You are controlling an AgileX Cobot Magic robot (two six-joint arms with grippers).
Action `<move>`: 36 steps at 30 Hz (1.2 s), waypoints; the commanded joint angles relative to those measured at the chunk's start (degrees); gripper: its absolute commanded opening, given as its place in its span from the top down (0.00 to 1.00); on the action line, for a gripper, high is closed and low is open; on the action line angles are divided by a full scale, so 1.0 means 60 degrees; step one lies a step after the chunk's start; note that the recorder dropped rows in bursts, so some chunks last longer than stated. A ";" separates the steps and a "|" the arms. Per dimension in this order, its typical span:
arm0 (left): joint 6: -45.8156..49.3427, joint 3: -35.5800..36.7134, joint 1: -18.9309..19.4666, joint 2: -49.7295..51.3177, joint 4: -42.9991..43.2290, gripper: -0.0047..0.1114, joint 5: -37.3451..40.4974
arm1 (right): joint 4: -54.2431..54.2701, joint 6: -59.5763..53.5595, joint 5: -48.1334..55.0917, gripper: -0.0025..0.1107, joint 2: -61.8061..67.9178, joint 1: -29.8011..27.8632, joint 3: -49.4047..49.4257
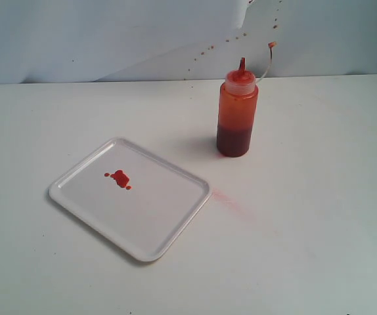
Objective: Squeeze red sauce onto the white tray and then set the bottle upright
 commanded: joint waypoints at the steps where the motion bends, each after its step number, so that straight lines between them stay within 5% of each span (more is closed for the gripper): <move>1: -0.0004 0.0048 0.0029 -0.0027 0.0002 0.96 -0.0067 | -0.0010 -0.0046 -0.0014 0.98 -0.0793 -0.0515 0.0014; 11: -0.0004 0.0048 0.0029 -0.0027 0.0002 0.96 -0.0067 | -0.0010 -0.0046 -0.0034 0.98 -0.2529 -0.1690 0.0014; 27: -0.0004 0.0048 0.0029 -0.0027 0.0002 0.96 -0.0067 | -0.0024 -0.0046 0.0922 0.98 -0.2917 -0.1761 0.0014; 36: -0.0004 0.0048 0.0029 -0.0027 0.0002 0.96 -0.0067 | -0.4955 0.0676 0.2951 0.98 -0.2917 -0.1761 0.0014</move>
